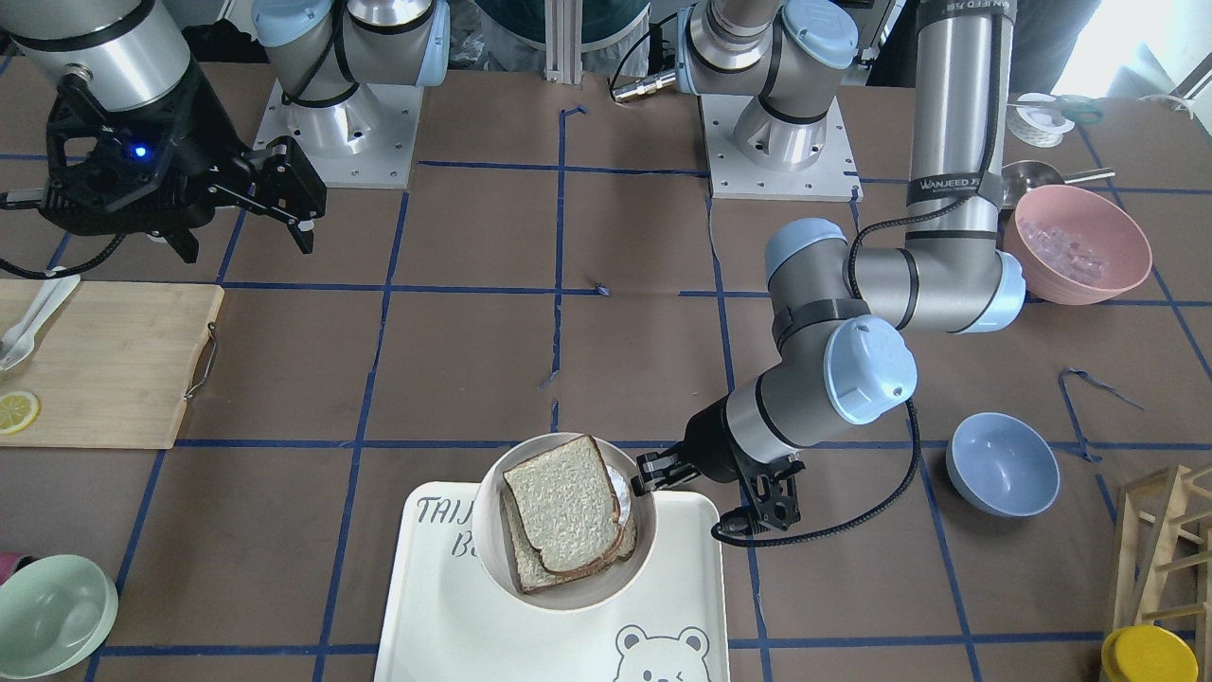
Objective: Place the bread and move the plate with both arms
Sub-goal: 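Slide the plate with the left gripper onto the cream tray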
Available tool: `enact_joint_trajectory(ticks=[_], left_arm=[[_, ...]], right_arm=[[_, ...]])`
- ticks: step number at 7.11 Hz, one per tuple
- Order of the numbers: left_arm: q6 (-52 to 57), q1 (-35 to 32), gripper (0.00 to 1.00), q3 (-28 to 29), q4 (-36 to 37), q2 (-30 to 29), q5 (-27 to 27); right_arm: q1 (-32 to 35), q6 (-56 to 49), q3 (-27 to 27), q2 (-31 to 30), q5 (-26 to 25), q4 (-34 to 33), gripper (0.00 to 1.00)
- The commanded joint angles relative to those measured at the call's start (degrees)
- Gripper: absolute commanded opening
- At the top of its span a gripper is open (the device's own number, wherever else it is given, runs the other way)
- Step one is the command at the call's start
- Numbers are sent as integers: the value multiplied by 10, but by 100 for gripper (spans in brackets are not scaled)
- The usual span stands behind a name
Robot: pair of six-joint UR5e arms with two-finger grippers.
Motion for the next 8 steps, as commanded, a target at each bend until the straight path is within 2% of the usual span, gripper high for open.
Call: enact_joint_trajectory(ticks=[1, 2, 4, 5, 6, 8], left_arm=[[0, 0, 0, 99, -8, -84, 2], [0, 0, 0, 116, -8, -106, 2], [-18, 0, 0, 113, -8, -123, 7], [-20, 0, 45, 115, -8, -125, 32], [-19, -1, 99, 117, -8, -114, 45], [-19, -4, 100, 117, -61, -74, 46]], right_arm=[[0, 1, 1, 0, 0, 0, 100], [0, 1, 3, 0, 0, 0, 100], [0, 1, 4, 0, 0, 0, 100], [0, 1, 4, 0, 0, 0, 100], [0, 1, 4, 0, 0, 0, 100], [0, 1, 4, 0, 0, 0, 100]])
